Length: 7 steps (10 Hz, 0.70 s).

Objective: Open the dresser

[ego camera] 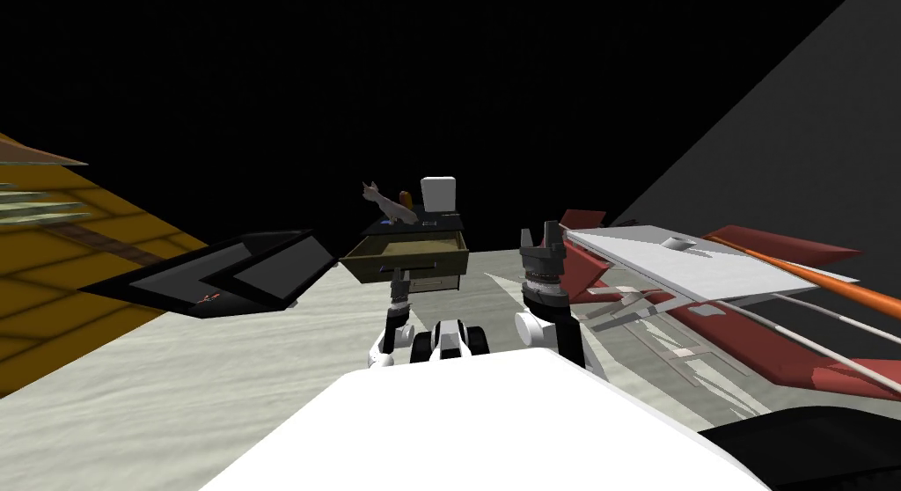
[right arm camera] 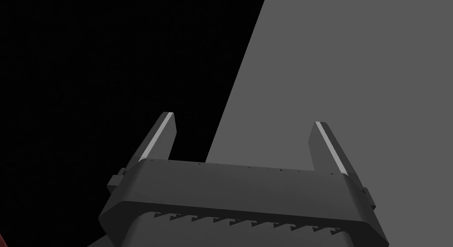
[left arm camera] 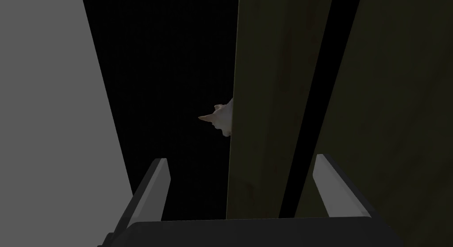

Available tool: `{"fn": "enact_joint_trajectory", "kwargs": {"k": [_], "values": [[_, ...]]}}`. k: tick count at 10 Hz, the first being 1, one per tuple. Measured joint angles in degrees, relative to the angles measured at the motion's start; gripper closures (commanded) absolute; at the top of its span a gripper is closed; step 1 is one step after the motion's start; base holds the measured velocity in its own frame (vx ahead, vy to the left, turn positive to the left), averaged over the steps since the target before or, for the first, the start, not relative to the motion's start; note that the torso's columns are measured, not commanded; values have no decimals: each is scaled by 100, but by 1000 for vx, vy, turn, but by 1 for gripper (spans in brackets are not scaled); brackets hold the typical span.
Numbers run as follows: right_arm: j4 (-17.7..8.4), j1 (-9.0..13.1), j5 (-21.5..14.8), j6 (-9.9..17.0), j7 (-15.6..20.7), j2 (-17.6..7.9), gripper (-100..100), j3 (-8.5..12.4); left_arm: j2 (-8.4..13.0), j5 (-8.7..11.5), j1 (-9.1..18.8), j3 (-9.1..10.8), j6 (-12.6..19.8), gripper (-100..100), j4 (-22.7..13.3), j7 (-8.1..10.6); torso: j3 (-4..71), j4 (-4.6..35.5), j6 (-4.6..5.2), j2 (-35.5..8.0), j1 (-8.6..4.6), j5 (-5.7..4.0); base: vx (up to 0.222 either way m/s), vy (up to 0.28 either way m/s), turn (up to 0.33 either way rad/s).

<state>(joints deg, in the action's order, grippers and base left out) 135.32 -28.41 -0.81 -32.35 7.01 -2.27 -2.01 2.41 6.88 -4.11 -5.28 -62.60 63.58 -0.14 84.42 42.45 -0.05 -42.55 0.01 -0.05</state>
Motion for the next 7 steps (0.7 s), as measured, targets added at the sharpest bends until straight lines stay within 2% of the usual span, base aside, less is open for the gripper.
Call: {"fn": "enact_joint_trajectory", "kwargs": {"k": [4, 5, 7], "values": [[0, 0, 0, 0, 0, 0, 0, 0, -29, 10, 350, 79, 647, -100, 148, -28, -20, 54, -8, -42, -17, -24, -64, -3, 23], [0, 0, 0, 0, 0, 0, 0, 0, -29, 10, 346, 80, 715, 0, 150, -30, -17, 35, -4, -29, -18, -16, 0, 0, 0], [0, 0, 0, 0, 0, 0, 0, 0, -30, 10, 313, 76, 744, 0, 111, -31, 4, 9, 3, 5, -11, -6, 0, 0, 0]]}}
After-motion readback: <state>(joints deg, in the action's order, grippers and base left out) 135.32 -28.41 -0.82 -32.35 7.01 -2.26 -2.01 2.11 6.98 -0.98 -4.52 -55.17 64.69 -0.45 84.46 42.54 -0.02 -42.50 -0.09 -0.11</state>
